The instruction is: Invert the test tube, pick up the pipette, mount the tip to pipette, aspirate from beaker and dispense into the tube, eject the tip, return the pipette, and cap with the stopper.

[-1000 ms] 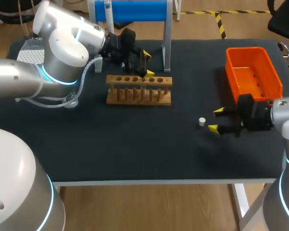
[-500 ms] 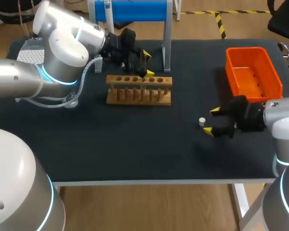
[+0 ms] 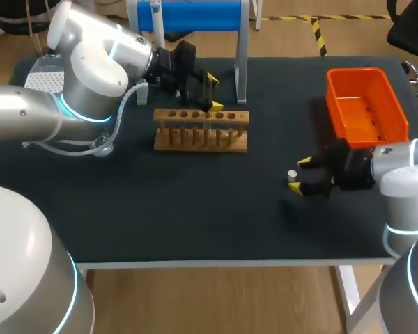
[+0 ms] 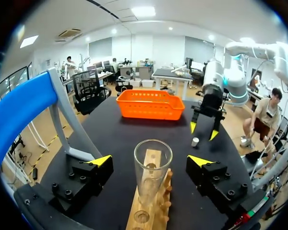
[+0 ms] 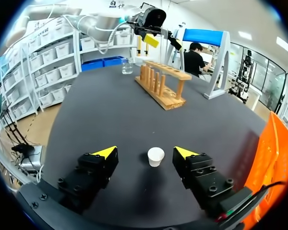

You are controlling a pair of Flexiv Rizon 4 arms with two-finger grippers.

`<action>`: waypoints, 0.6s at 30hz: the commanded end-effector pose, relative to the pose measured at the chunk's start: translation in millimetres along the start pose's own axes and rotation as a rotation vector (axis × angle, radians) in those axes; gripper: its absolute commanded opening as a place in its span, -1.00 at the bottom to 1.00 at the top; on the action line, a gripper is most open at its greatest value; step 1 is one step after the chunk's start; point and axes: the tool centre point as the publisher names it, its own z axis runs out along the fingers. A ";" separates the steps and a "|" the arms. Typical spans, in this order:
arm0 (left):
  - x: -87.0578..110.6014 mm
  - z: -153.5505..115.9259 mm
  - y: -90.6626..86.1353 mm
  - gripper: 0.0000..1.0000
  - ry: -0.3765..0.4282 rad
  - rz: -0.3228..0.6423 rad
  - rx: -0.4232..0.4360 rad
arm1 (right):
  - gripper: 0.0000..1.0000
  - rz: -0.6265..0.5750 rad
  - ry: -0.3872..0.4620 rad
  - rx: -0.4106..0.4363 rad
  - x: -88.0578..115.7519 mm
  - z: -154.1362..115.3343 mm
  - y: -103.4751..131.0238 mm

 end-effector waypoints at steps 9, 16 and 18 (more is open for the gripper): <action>-0.9 -0.2 -0.8 1.00 0.003 -0.001 -0.004 | 0.25 0.007 -0.023 0.003 -8.4 13.8 -0.5; -0.9 -0.2 -0.8 1.00 0.003 -0.001 -0.004 | 0.16 0.016 -0.030 0.004 -9.4 14.1 -2.2; -0.9 -0.2 -0.8 1.00 0.003 -0.001 -0.004 | 0.12 0.018 -0.032 0.005 -9.2 14.4 -2.4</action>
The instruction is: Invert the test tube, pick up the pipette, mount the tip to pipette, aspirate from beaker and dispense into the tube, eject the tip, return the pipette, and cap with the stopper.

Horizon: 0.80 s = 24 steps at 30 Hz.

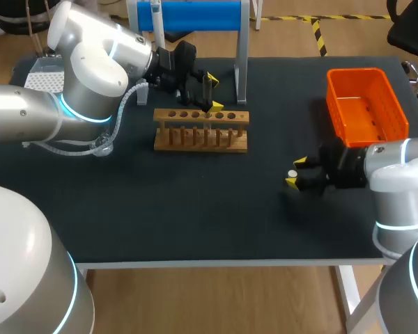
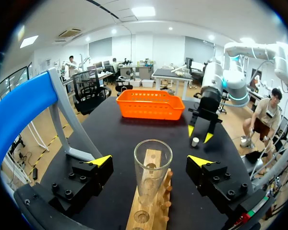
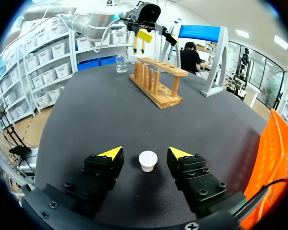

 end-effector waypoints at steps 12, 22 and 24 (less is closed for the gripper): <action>-0.9 -0.2 -0.8 1.00 0.003 -0.001 -0.004 | -0.01 0.014 -0.014 0.002 0.1 3.7 -2.1; -0.9 -0.2 -0.8 1.00 0.003 -0.001 -0.004 | -0.03 0.015 -0.019 0.002 -0.1 5.4 -2.3; -0.9 -0.2 -0.8 1.00 0.003 -0.001 -0.004 | -0.03 0.015 -0.020 0.002 -0.3 5.8 -2.3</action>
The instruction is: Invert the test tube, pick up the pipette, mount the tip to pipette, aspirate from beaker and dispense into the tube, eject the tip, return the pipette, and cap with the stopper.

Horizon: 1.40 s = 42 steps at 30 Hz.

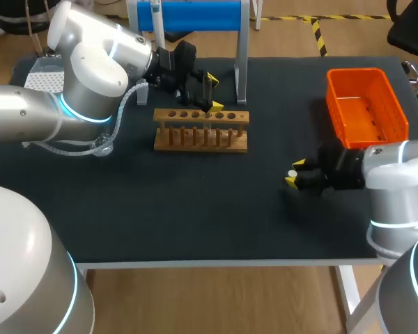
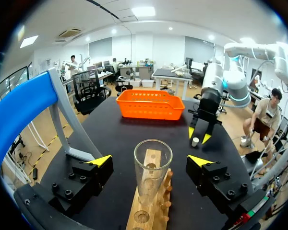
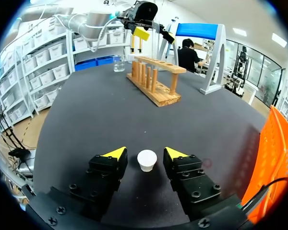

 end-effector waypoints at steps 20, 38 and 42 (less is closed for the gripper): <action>-0.9 -0.2 -0.8 1.00 0.003 -0.001 -0.004 | -1.00 -0.012 -0.008 0.011 2.0 3.1 -1.2; -0.9 -0.2 -0.8 1.00 0.003 -0.001 -0.004 | -1.00 -0.013 0.056 -0.086 1.9 -40.8 43.2; -0.9 -0.2 -0.8 1.00 0.003 -0.001 -0.004 | -1.00 -0.010 0.100 -0.135 0.4 -71.1 71.0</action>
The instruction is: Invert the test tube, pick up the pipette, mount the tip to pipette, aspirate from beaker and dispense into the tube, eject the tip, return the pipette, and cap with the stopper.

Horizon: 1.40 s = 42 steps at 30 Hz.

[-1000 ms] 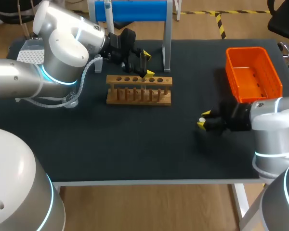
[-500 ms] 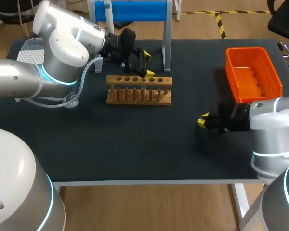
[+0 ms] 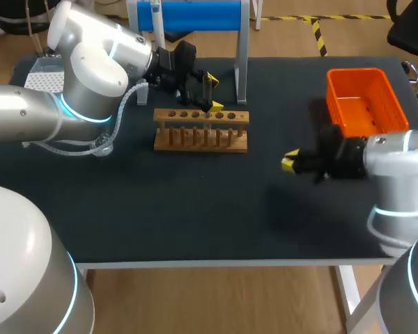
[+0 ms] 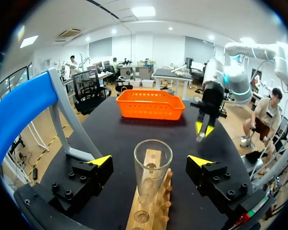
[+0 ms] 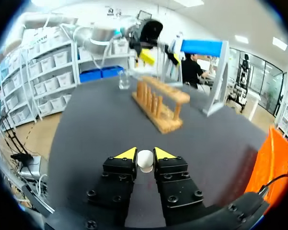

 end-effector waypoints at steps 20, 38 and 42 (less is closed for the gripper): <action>-0.9 -0.2 -0.8 1.00 0.003 -0.001 -0.004 | -1.00 -0.052 0.172 -0.023 8.3 -123.2 125.9; -0.9 -0.2 -0.8 1.00 0.003 -0.001 -0.004 | -1.00 -0.052 0.172 -0.023 8.3 -123.2 125.9; -0.9 -0.2 -0.8 1.00 0.003 -0.001 -0.004 | -1.00 -0.052 0.172 -0.023 8.3 -123.2 125.9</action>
